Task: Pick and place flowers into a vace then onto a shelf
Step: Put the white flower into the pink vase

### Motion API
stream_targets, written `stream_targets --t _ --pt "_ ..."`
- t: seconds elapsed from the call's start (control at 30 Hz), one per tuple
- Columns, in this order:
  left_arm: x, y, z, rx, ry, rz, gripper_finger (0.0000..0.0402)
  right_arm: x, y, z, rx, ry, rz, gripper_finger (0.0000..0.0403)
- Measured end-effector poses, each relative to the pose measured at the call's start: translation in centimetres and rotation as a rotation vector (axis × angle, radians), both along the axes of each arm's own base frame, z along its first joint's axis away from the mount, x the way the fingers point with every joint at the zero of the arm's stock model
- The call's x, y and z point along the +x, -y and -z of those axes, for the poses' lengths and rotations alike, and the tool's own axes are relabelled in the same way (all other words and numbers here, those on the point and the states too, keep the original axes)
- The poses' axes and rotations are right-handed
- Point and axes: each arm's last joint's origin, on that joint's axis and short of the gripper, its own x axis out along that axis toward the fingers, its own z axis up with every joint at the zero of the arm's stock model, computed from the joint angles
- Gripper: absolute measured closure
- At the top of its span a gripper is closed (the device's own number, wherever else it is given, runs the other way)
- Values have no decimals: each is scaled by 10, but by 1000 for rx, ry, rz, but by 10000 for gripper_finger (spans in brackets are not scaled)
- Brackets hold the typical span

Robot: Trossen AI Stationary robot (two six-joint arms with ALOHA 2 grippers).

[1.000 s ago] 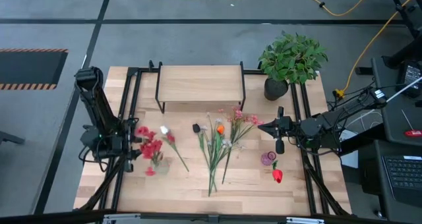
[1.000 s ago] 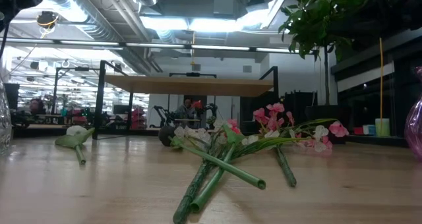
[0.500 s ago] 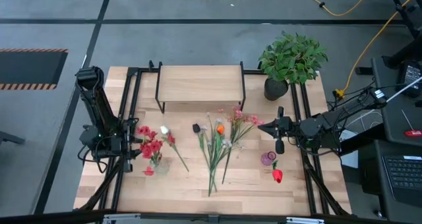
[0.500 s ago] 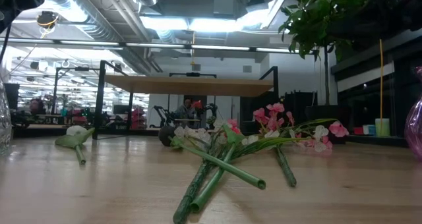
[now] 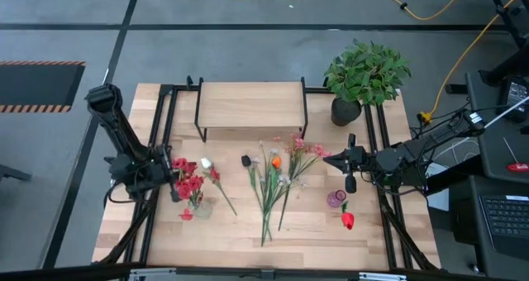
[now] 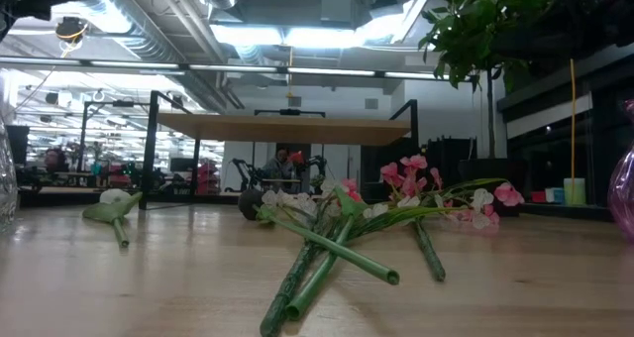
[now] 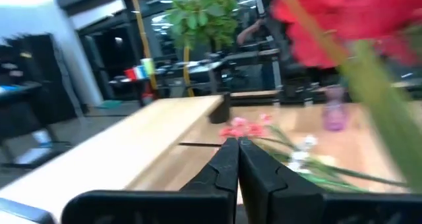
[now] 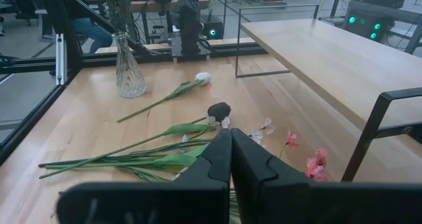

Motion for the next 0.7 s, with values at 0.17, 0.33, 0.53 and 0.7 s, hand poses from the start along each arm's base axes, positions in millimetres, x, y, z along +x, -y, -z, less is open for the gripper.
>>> stream_targets --t 0.17,0.33,0.53,0.7 --pt "9 -11 -2 109 -61 -101 400 0 0 0 -2 0 0 395" --pt "20 -24 -2 201 -130 -220 399 0 0 0 -1 0 0 395" --pt "34 -43 -2 268 -208 -390 399 0 0 0 1 1 0 395" --pt "41 -61 -2 256 -229 -528 400 0 0 0 4 1 0 395"
